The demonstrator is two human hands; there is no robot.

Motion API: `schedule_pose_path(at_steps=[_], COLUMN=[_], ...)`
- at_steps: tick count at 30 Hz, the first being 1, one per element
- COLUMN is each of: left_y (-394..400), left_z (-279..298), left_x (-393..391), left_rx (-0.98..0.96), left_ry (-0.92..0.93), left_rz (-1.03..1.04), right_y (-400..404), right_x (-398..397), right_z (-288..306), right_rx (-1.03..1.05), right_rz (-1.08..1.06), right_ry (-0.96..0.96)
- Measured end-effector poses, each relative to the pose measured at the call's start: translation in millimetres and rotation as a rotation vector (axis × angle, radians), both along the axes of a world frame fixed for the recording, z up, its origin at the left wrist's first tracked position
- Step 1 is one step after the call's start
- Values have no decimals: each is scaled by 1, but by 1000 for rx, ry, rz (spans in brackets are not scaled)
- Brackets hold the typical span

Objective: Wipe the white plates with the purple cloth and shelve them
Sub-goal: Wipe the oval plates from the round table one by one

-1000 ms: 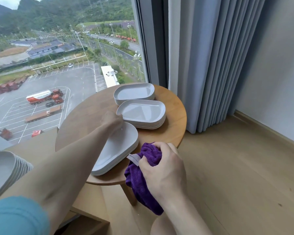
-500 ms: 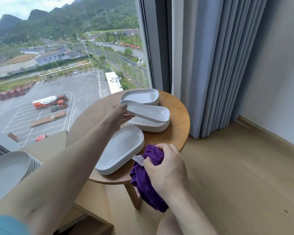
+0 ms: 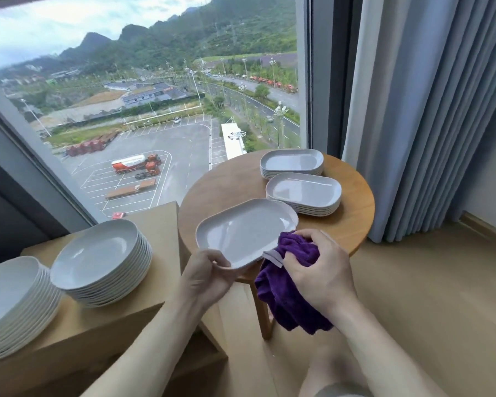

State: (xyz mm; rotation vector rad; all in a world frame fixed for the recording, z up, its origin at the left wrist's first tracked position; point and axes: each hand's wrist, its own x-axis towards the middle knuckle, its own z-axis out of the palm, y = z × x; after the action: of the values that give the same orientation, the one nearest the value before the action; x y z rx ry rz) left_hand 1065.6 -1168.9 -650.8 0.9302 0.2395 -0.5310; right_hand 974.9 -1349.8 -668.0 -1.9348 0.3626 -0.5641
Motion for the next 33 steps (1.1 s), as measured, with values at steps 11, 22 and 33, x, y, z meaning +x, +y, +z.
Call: schedule_pose_path(at_steps=[11,22,33], left_y=[96,133,120], left_z=[-23,-23,-13], left_x=[-89,-129,-132], left_rx=[-17,4,-44], left_ry=[-6,-107,46], left_rz=[-31,-158,-280], right_y=[60,130,159], right_x=[-11,-39,-68], right_z=[3,-24,-26], right_rx=[338,-466,-437], right_rz=[358,368,541], right_ry=[-47,204,-43])
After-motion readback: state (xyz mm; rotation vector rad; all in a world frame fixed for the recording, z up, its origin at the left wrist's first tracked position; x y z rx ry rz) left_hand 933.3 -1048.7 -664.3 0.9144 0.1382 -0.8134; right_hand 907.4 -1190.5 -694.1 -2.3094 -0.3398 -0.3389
